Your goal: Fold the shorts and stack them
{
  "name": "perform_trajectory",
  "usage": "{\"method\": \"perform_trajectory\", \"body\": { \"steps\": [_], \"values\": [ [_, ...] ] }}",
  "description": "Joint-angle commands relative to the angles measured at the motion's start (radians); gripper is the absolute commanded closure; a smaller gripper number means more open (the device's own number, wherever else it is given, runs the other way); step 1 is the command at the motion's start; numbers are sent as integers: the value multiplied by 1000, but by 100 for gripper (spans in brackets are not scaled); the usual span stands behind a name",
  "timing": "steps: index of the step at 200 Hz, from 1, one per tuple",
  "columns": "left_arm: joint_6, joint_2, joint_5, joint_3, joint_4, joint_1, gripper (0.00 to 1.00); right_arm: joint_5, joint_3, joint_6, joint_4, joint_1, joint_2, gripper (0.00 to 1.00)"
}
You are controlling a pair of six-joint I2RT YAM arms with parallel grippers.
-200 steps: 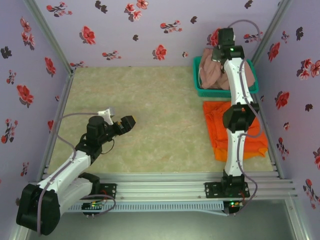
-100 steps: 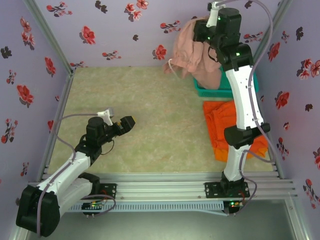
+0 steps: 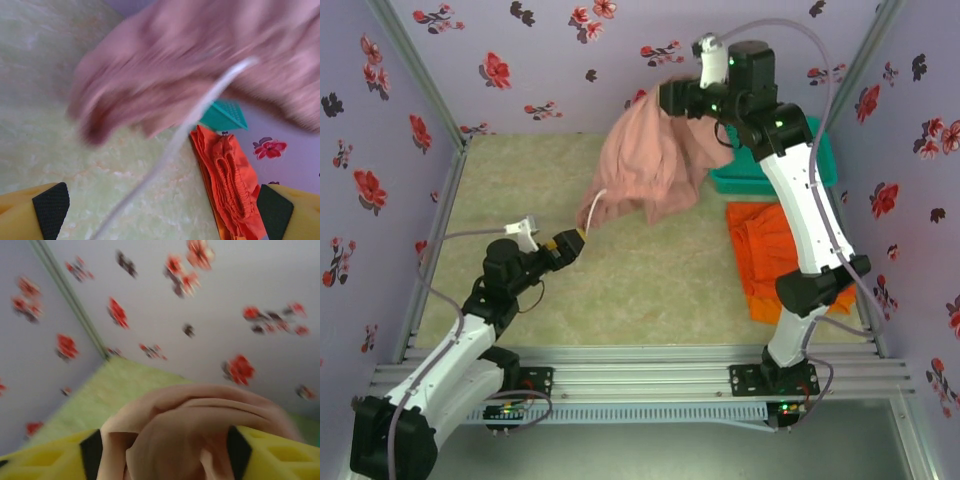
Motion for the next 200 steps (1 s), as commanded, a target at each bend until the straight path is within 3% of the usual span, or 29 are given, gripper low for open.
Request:
{"method": "perform_trajectory", "body": {
  "steps": [1,33,71,92,116,149,173,200],
  "values": [
    [-12,-37,-51,-14,-5,11,0,203,-199,-49,27,-4,-111,20],
    [8,-39,-95,22,-124,13,1,248,-541,54,114,24,-285,12],
    [-15,49,-91,50,-185,33,1,353,-928,294,199,159,-373,10],
    [-23,138,-19,68,-171,76,1,362,-1129,515,323,231,-386,11],
    [-36,273,102,92,-114,133,4,354,-1335,720,594,299,-394,16],
    [-8,483,235,152,-26,154,16,382,-1361,766,685,375,-303,19],
    [22,586,237,170,-7,154,29,409,-1344,755,671,420,-236,21],
    [41,656,209,170,28,154,35,414,-1345,741,682,457,-194,21]
  ]
}}
